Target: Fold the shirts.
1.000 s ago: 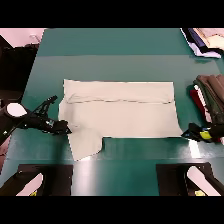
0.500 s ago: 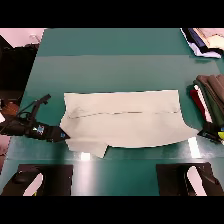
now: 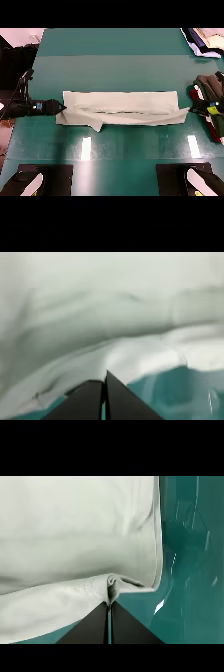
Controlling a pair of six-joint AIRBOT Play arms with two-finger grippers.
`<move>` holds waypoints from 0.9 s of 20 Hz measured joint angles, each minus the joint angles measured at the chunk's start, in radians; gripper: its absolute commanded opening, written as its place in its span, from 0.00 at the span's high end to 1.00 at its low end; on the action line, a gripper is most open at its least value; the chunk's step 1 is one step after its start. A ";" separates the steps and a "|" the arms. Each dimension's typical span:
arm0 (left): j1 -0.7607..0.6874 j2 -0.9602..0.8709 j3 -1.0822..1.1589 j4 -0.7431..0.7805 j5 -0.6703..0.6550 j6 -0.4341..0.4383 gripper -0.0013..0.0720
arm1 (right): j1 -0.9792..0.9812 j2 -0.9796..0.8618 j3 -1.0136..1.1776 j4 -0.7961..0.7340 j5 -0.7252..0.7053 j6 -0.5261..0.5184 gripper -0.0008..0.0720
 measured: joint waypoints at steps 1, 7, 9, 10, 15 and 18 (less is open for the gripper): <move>0.000 -0.028 0.003 0.002 0.040 0.003 0.95 | 0.013 -0.043 0.026 0.000 -0.012 0.005 0.97; 0.000 -0.174 0.043 0.004 0.266 0.002 0.95 | 0.041 -0.252 0.135 0.008 -0.081 0.030 0.97; 0.000 -0.212 0.054 0.002 0.332 0.000 0.95 | 0.045 -0.305 0.153 0.031 -0.112 0.035 0.96; 0.000 -0.233 0.058 -0.001 0.364 -0.002 0.80 | 0.045 -0.328 0.159 0.051 -0.135 0.036 0.96; 0.001 -0.306 0.080 -0.026 0.492 -0.045 0.12 | 0.040 -0.416 0.171 0.235 -0.303 0.037 0.32; 0.002 -0.322 0.117 -0.033 0.490 -0.049 0.15 | 0.004 -0.435 0.173 0.301 -0.305 -0.018 0.32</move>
